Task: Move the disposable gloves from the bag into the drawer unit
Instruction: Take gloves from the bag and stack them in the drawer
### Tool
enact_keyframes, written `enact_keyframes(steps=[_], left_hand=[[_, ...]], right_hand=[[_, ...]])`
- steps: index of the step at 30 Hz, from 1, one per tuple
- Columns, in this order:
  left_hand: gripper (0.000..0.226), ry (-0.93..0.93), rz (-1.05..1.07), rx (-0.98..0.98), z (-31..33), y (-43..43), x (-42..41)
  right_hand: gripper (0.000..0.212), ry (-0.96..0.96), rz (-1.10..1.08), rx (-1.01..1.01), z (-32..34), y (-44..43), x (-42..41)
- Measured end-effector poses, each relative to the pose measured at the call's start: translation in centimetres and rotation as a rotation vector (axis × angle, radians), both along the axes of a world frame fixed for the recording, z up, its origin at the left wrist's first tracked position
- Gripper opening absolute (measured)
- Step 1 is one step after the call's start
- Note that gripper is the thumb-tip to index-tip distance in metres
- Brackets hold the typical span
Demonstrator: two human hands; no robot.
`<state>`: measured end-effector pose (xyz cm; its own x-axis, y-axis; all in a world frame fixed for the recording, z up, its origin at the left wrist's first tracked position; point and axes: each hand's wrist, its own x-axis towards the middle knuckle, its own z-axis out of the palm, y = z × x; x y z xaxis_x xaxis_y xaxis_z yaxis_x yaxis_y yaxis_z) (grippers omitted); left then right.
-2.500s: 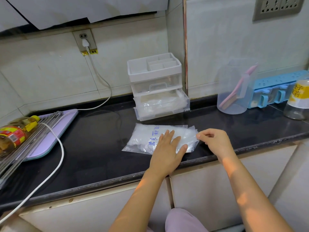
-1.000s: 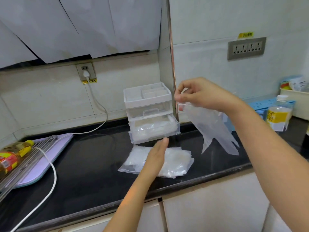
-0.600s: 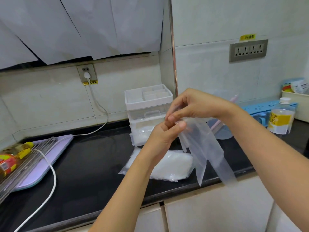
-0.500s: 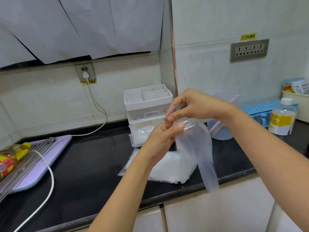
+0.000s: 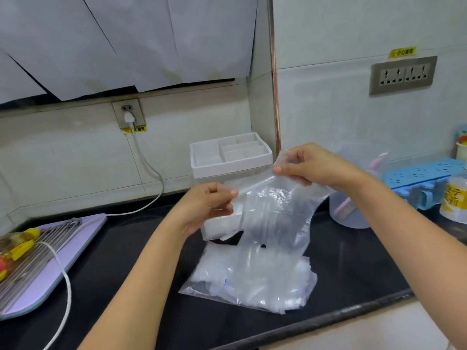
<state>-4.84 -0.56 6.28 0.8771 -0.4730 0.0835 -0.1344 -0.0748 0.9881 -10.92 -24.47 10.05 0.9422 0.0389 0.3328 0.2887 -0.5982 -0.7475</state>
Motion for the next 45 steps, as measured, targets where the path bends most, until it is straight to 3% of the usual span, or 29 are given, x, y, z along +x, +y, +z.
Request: enact_keyframes(steps=[7, 10, 13, 17, 20, 23, 25, 27, 29, 31, 33, 36, 39, 45], left_hand=[[0.012, -0.213, 0.452, 0.112, 3.4, -0.2, 6.2], [0.006, -0.579, 0.659, 0.219, 3.8, -1.2, 6.2], [0.005, -0.809, 0.61, 0.269, 3.2, -3.3, 4.1], [0.019, -0.736, 0.405, 0.675, -0.1, -6.1, 4.2], [0.023, -0.518, 0.272, 0.989, -2.4, -7.1, 5.8], [0.021, -0.389, 0.136, 1.179, -3.4, -7.1, 7.3], [0.027, -0.331, 0.057, 1.232, -3.6, -6.6, 8.1], [0.039, -0.342, 0.004, 1.285, -3.7, -6.0, 8.7], [0.047, -0.348, 0.001, 1.255, -3.9, -5.6, 9.1], [0.052, -0.357, 0.009, 1.21, -4.2, -5.6, 9.6], [0.053, -0.352, 0.027, 1.15, -4.4, -5.9, 9.8], [0.043, -0.36, -0.033, 1.081, -4.7, -6.0, 9.7], [0.04, -0.334, -0.155, 1.102, -4.4, -5.2, 9.4], [0.046, -0.436, -0.244, 1.579, -2.6, -4.7, 10.6]], right_hand=[[0.035, -0.073, -0.22, 0.155, -3.0, 1.6, 7.2], [0.021, -0.075, -0.268, 0.181, -4.3, 2.2, 9.9], [0.019, -0.1, -0.331, 0.173, -5.9, 1.9, 11.7], [0.013, -0.124, -0.389, -0.053, -7.4, 1.8, 11.9], [0.015, -0.093, -0.394, -0.16, -8.1, 2.3, 11.8], [0.016, 0.018, -0.394, -0.314, -8.1, 2.7, 12.1], [0.015, 0.083, -0.413, -0.469, -7.7, 2.7, 11.9], [0.013, 0.028, -0.475, -0.588, -7.0, 2.5, 11.3], [0.014, -0.118, -0.506, -0.612, -6.5, 2.8, 10.8], [0.017, -0.141, -0.369, -0.531, -6.1, 4.1, 10.3], [0.02, 0.039, -0.171, -0.465, -6.1, 5.8, 10.2], [0.032, 0.346, -0.044, -0.658, -6.5, 7.4, 10.6], [0.038, 0.513, 0.033, -0.764, -6.9, 7.2, 10.8], [0.048, 0.679, -0.012, -0.889, -6.4, 6.0, 11.4]])
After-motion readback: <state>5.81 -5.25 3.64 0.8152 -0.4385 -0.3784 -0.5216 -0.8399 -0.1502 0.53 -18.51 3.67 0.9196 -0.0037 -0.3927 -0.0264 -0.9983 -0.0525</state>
